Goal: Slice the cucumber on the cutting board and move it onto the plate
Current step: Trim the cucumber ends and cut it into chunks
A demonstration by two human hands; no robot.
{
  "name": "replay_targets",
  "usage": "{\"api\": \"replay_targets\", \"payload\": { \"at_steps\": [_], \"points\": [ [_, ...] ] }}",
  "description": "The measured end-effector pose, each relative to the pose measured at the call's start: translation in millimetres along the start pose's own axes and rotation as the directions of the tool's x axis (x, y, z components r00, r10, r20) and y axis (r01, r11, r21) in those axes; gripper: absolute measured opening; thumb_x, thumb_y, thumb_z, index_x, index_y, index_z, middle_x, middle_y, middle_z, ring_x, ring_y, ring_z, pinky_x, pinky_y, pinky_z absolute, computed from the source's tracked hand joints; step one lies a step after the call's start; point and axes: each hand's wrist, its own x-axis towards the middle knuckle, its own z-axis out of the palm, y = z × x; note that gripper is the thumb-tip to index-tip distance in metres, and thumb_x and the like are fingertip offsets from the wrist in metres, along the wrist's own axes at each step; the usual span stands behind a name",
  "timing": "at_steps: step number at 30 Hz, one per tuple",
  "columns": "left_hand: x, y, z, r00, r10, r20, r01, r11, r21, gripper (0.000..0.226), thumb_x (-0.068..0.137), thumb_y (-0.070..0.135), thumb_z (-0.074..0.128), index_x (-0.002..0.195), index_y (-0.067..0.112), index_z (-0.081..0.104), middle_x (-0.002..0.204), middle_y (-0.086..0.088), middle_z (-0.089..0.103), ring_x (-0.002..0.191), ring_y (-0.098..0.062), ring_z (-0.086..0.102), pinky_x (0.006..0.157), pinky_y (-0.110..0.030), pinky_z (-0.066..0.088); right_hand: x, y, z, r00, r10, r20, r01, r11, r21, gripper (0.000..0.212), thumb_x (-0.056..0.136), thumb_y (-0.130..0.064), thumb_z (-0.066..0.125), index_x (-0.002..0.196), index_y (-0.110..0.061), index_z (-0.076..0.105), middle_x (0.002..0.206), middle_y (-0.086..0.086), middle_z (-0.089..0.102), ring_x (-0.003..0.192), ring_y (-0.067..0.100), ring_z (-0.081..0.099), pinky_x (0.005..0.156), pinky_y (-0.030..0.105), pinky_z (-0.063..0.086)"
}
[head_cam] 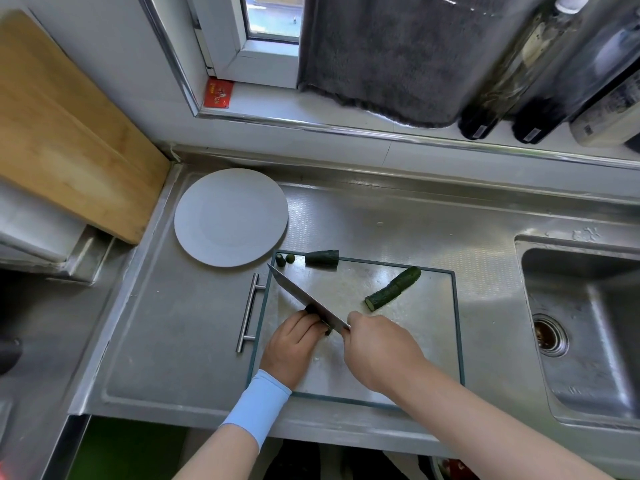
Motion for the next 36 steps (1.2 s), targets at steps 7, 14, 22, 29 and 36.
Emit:
{"api": "replay_targets", "payload": {
  "at_steps": [7,14,22,29,36],
  "points": [
    [1.7,3.6,-3.6,1.000,-0.002,-0.023,0.001,1.000,-0.016,0.016,0.083,0.003,0.071,0.097,0.011,0.068,0.102,-0.006,0.067,0.099,-0.023,0.059,0.084,-0.030,0.051,10.6,-2.1,7.6,1.000,0.006,0.010,-0.006,1.000,0.006,0.009,0.102,-0.023,0.039,0.094,-0.020,0.042,0.074,-0.002,0.043,0.073,0.027,0.052,0.057,0.034,0.035],
    [2.0,3.6,-3.8,1.000,-0.001,-0.023,0.001,1.000,-0.007,0.019,0.079,0.001,0.075,0.095,0.011,0.070,0.104,-0.003,0.066,0.099,-0.021,0.059,0.081,-0.027,0.051,10.8,6.5,24.2,1.000,0.012,0.010,-0.013,0.996,0.088,0.020,0.105,-0.032,0.033,0.091,-0.019,0.039,0.071,-0.002,0.044,0.066,0.024,0.044,0.059,0.036,0.035],
    [-2.1,-1.0,1.8,1.000,-0.012,0.009,0.012,1.000,0.015,0.013,0.082,0.003,0.074,0.092,0.011,0.070,0.103,-0.004,0.066,0.097,-0.023,0.060,0.077,-0.028,0.051,30.6,2.8,34.4,1.000,0.010,-0.020,-0.006,0.988,0.154,0.020,0.104,-0.035,0.036,0.094,-0.020,0.044,0.078,0.001,0.054,0.072,0.027,0.051,0.061,0.036,0.040],
    [-2.1,-3.4,3.7,1.000,-0.018,0.024,0.018,1.000,-0.020,0.019,0.081,0.005,0.076,0.096,0.013,0.068,0.104,-0.004,0.065,0.095,-0.025,0.059,0.082,-0.032,0.050,24.8,10.9,35.8,1.000,0.012,-0.022,-0.008,0.986,0.164,0.024,0.104,-0.039,0.036,0.093,-0.020,0.046,0.082,0.003,0.058,0.076,0.028,0.055,0.065,0.038,0.045],
    [13.3,-0.7,-10.1,0.994,0.049,0.098,-0.047,0.999,-0.024,0.017,0.081,0.009,0.072,0.098,0.012,0.069,0.102,-0.004,0.064,0.098,-0.024,0.054,0.089,-0.031,0.044,20.2,20.9,13.9,0.998,0.027,-0.053,-0.012,0.966,0.258,0.034,0.102,-0.049,0.039,0.079,-0.024,0.045,0.080,0.002,0.062,0.077,0.028,0.060,0.069,0.041,0.051]
  ]
}}
